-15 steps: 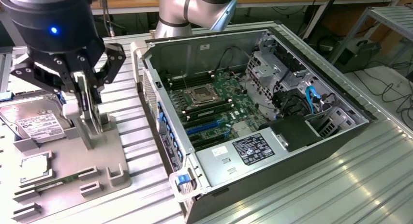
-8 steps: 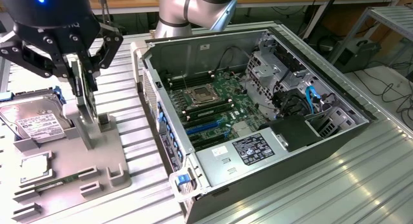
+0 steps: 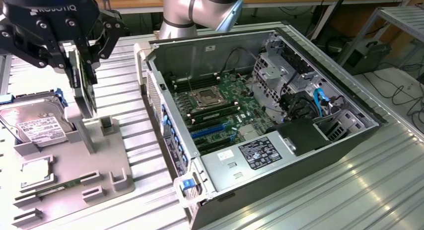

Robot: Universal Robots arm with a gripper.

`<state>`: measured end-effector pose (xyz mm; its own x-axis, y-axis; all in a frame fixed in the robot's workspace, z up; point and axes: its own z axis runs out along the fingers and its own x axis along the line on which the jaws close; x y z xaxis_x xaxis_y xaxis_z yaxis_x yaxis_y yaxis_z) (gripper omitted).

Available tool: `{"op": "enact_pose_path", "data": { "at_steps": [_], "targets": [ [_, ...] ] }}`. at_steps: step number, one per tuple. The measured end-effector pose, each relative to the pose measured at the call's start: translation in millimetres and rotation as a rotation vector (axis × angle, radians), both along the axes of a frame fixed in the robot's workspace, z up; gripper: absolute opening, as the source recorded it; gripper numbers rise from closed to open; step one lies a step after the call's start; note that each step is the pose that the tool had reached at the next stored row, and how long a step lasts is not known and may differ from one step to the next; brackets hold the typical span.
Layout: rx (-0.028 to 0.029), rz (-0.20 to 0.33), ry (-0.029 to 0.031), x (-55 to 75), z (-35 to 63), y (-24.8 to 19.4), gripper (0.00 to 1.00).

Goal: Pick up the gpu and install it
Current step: 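Pick up the gpu and move the gpu toward the slot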

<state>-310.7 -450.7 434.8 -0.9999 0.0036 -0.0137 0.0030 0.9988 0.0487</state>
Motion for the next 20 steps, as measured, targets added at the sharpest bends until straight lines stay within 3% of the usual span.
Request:
{"op": "enact_pose_path", "data": {
  "at_steps": [6, 15, 20],
  "targets": [
    [0.0000, 0.000, 0.0000, 0.2, 9.2, 0.0, 0.28],
    [-0.0002, 0.000, -0.0001, 0.8, 9.6, 0.0, 0.28],
    [-0.0001, 0.000, -0.0001, 7.6, 9.5, 0.0, 0.28]
  ]
}}
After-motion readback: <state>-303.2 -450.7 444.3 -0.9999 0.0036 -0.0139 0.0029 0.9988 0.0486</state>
